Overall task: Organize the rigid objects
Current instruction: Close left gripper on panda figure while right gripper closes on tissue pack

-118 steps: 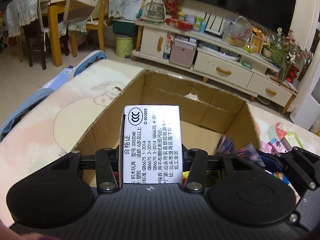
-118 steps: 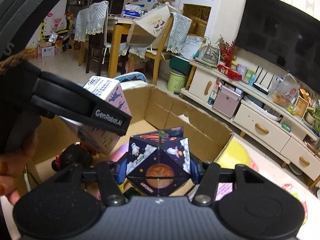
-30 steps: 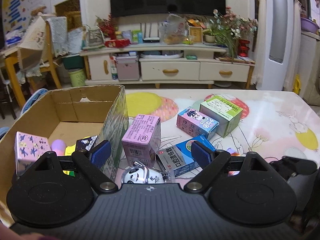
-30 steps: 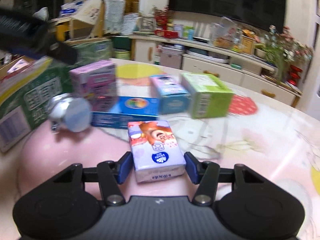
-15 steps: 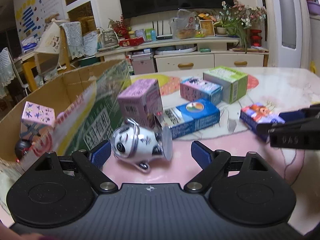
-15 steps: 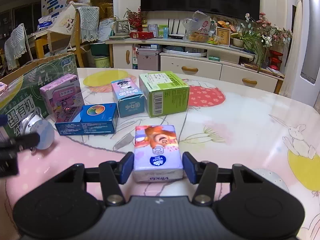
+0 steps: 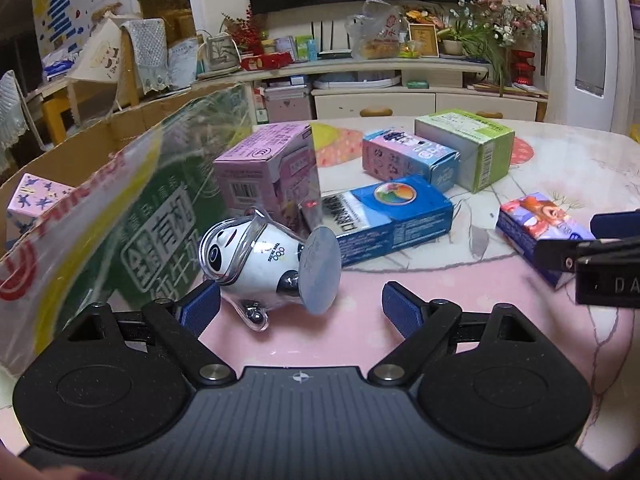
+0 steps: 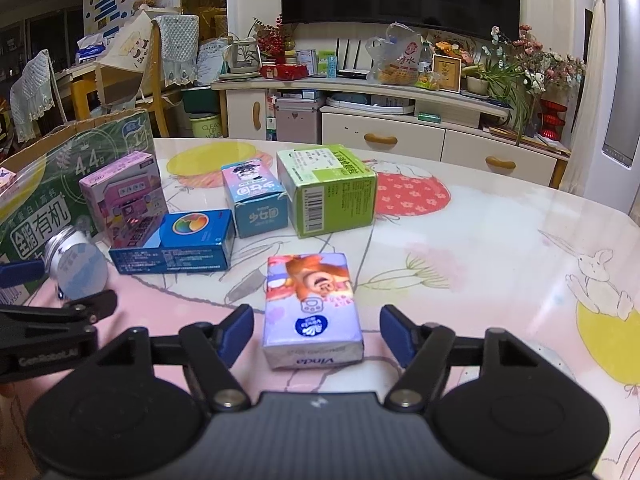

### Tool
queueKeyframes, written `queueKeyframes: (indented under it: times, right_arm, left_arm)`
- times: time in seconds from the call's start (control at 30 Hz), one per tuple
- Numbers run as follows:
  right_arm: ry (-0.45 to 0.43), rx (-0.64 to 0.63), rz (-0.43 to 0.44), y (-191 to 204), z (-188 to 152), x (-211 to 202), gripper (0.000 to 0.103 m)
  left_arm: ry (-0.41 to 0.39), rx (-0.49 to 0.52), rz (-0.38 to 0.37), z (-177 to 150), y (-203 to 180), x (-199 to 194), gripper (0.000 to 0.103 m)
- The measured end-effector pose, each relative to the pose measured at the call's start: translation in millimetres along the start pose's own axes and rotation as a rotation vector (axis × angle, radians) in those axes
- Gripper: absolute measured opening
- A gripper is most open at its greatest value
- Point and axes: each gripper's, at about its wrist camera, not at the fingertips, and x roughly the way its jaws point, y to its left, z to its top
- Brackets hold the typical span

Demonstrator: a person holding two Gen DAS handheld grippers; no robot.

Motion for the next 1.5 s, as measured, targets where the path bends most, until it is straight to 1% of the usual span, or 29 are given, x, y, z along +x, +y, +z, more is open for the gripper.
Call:
queueKeyframes:
  times: [0.03, 0.1, 0.27, 0.3, 0.4, 0.47, 0.53, 0.6, 0.63, 0.73, 0.83, 0.97, 1.03, 1.1, 1.2, 1.27, 1.33, 1.5]
  right_arm:
    - [0.0, -0.001, -0.002, -0.4, 0.4, 0.0, 0.074]
    - [-0.003, -0.003, -0.01, -1.2, 0.4, -0.6, 0.079]
    - [-0.003, 0.016, -0.033, -9.2, 0.6, -1.2, 0.081]
    - [-0.004, 0.023, -0.038, -11.4, 0.6, -1.5, 0.083]
    - [-0.004, 0.035, -0.052, -15.6, 0.0, -1.5, 0.083]
    - [-0.001, 0.045, -0.053, -17.6, -0.4, -0.9, 0.083]
    - [0.001, 0.052, -0.049, -18.3, -1.4, -0.6, 0.083]
    - [0.004, 0.052, -0.047, -17.5, -0.7, 0.4, 0.084]
    - [0.006, 0.052, -0.044, -17.3, -0.7, 1.1, 0.087]
    - [0.011, 0.051, -0.034, -15.6, -0.1, 3.2, 0.09]
    - [0.016, 0.046, -0.027, -13.8, 0.1, 5.4, 0.091]
    - [0.022, 0.043, -0.028, -13.4, 0.1, 8.7, 0.092]
    - [0.023, 0.041, -0.032, -13.4, 0.3, 10.2, 0.094]
    - [0.025, 0.038, -0.034, -13.7, 0.6, 11.7, 0.095]
    - [0.026, 0.033, -0.028, -13.1, 1.1, 13.6, 0.095]
    - [0.024, 0.033, -0.025, -12.8, 2.1, 14.9, 0.095]
    - [0.023, 0.036, -0.021, -12.7, 2.7, 16.1, 0.095]
    - [0.015, 0.042, -0.021, -13.4, 4.0, 17.5, 0.093]
  left_arm:
    - [-0.003, -0.005, -0.011, -5.7, -1.4, -2.4, 0.103]
    - [-0.002, -0.017, -0.032, -6.2, -3.2, -2.2, 0.103]
    - [-0.013, -0.023, -0.098, -8.1, -9.7, -0.9, 0.103]
    - [-0.016, -0.017, -0.115, -8.0, -11.0, -1.4, 0.103]
    - [-0.016, 0.02, -0.174, -8.3, -13.6, -4.3, 0.103]
    - [-0.005, 0.038, -0.195, -9.8, -11.2, -8.0, 0.103]
    - [-0.012, 0.068, -0.199, -10.6, -8.1, -12.0, 0.103]
    - [-0.033, 0.125, -0.165, -11.7, -7.7, -14.6, 0.103]
    - [-0.04, 0.151, -0.154, -11.2, -6.9, -14.8, 0.103]
    - [-0.055, 0.201, -0.17, -7.1, -6.9, -12.9, 0.103]
    - [-0.027, 0.241, -0.185, 1.2, -9.8, -0.8, 0.103]
    - [-0.044, 0.231, -0.198, 4.5, -6.3, 5.6, 0.103]
    - [-0.043, 0.252, -0.187, 4.4, -7.1, 8.5, 0.103]
    - [-0.041, 0.249, -0.179, 7.2, -5.3, 13.2, 0.103]
    - [-0.003, 0.207, -0.23, 12.0, 0.4, 21.5, 0.103]
    - [0.019, 0.199, -0.256, 14.6, 0.1, 27.8, 0.103]
    - [0.037, 0.197, -0.261, 15.9, -0.8, 32.7, 0.103]
    - [0.074, 0.146, -0.282, 18.1, 2.1, 40.6, 0.103]
